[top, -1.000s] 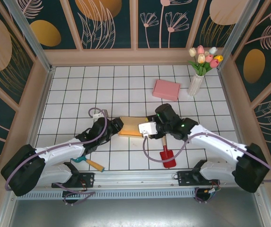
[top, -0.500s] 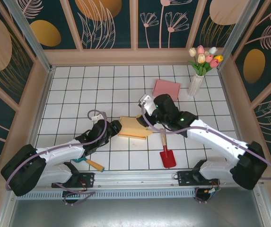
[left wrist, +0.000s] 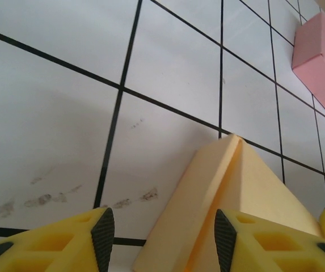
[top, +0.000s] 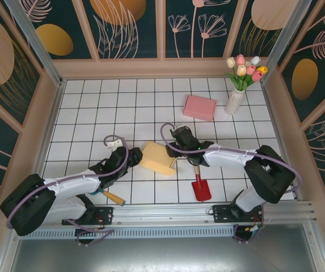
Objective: Fold the paper box
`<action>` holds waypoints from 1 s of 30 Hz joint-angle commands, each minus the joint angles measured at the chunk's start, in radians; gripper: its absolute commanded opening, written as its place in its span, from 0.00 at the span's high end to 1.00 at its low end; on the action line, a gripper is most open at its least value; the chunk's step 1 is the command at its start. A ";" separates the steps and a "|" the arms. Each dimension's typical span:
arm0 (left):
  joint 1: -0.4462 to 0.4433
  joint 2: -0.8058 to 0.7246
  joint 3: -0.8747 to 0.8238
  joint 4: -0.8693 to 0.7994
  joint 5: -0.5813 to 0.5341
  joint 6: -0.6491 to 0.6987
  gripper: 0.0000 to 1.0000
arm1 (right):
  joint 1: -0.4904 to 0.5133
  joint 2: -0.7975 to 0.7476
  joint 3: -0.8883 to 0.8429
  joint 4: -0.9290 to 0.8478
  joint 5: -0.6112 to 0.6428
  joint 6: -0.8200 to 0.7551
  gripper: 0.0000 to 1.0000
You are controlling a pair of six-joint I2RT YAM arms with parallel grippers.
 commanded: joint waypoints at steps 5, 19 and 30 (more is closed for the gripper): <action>-0.004 -0.067 -0.014 -0.073 -0.069 0.066 0.42 | 0.061 0.049 -0.027 0.081 0.163 0.059 0.38; -0.006 -0.006 -0.107 0.084 -0.021 0.028 0.47 | 0.201 -0.098 0.055 -0.049 0.271 0.113 0.37; -0.005 -0.099 -0.182 0.094 -0.049 -0.013 0.47 | 0.304 -0.066 -0.033 -0.020 0.329 0.214 0.36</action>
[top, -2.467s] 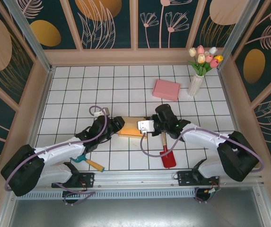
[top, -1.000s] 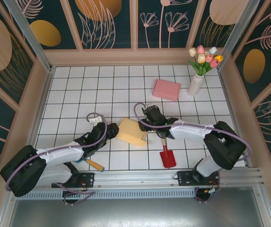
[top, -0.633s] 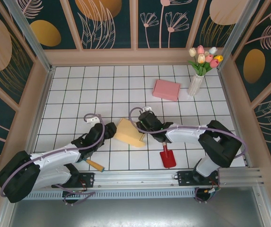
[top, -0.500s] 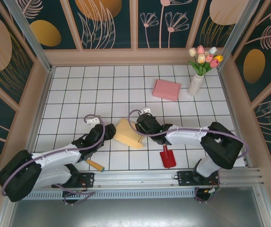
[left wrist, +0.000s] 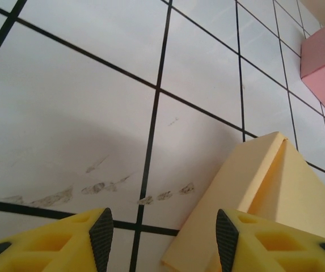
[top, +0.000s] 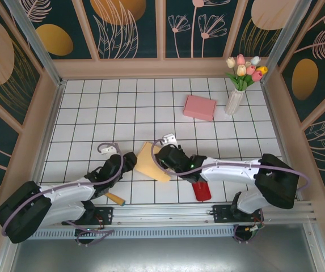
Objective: Fold the paper box
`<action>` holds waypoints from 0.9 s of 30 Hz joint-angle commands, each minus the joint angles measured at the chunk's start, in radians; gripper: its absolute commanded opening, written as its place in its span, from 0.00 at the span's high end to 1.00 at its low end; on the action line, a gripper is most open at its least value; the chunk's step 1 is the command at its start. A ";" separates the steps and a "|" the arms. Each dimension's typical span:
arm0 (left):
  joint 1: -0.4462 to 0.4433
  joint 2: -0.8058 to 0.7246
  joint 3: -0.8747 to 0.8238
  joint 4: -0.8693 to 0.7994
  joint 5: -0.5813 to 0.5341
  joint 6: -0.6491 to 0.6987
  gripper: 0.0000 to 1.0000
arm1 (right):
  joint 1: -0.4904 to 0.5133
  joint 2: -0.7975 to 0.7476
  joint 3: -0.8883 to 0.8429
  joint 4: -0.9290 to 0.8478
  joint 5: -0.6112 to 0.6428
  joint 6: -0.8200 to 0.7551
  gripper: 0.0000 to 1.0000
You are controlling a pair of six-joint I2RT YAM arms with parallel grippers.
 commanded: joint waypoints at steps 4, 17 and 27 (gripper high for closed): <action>-0.005 -0.023 -0.026 -0.032 -0.010 -0.013 0.46 | 0.004 0.112 -0.047 0.017 0.080 0.055 0.36; -0.006 -0.156 0.056 -0.246 -0.051 0.034 0.40 | -0.005 0.158 -0.048 0.031 0.106 0.025 0.35; -0.007 -0.369 0.090 -0.502 0.006 0.036 0.46 | -0.019 0.143 -0.043 0.018 0.072 0.026 0.34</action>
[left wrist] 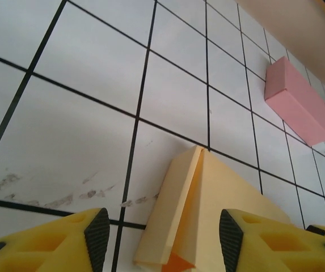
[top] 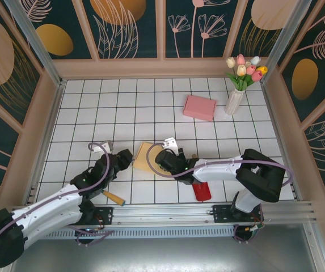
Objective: Fold the paper box
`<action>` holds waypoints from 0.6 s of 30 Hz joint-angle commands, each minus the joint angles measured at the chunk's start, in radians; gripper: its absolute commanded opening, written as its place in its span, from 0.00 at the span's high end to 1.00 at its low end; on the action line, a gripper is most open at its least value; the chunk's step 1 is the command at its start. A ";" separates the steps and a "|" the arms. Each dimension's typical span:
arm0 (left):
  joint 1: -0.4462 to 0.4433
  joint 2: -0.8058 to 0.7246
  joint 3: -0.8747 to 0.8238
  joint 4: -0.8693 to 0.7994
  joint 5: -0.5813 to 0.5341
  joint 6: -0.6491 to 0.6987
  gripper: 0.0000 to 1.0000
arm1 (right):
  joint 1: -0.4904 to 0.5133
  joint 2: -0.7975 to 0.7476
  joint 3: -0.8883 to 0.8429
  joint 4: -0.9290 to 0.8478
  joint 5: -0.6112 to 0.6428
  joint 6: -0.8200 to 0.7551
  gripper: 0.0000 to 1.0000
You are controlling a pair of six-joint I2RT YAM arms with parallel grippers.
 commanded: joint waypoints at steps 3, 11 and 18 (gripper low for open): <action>-0.006 -0.069 -0.021 -0.151 0.025 0.015 0.47 | -0.026 0.012 0.014 -0.088 -0.040 -0.023 0.34; -0.008 -0.065 -0.042 -0.127 0.058 0.009 0.47 | -0.062 0.005 0.086 -0.147 -0.074 -0.071 0.32; -0.080 -0.091 -0.048 -0.164 0.057 -0.021 0.55 | -0.103 0.047 0.129 -0.168 -0.147 -0.108 0.32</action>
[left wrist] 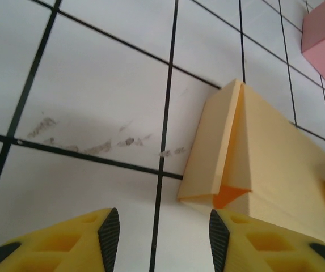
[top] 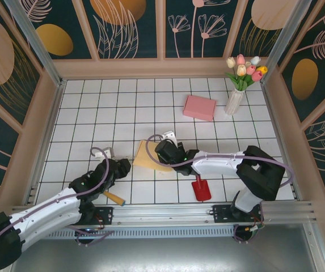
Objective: Fold the paper box
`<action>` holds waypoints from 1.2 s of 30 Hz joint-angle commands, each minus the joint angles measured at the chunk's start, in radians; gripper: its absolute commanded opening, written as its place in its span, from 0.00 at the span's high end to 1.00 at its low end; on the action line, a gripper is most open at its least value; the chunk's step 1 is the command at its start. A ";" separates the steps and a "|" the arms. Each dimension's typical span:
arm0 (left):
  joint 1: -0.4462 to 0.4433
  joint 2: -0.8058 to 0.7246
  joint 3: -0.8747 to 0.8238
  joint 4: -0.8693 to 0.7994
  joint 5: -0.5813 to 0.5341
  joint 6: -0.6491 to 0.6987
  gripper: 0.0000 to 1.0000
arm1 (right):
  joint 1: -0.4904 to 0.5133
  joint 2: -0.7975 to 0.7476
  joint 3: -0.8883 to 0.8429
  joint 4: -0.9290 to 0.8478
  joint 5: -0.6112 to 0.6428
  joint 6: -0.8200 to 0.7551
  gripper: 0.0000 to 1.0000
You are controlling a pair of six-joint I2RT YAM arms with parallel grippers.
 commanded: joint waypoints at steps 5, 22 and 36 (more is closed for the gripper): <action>-0.141 -0.070 -0.025 -0.143 -0.098 -0.054 0.56 | -0.074 0.036 0.028 -0.037 -0.135 -0.054 0.32; -0.227 0.249 -0.078 0.463 -0.154 0.146 0.57 | -0.158 0.082 0.028 -0.006 -0.257 -0.096 0.32; -0.227 0.317 -0.099 0.586 -0.335 0.329 0.57 | -0.160 0.095 0.057 -0.019 -0.268 -0.099 0.32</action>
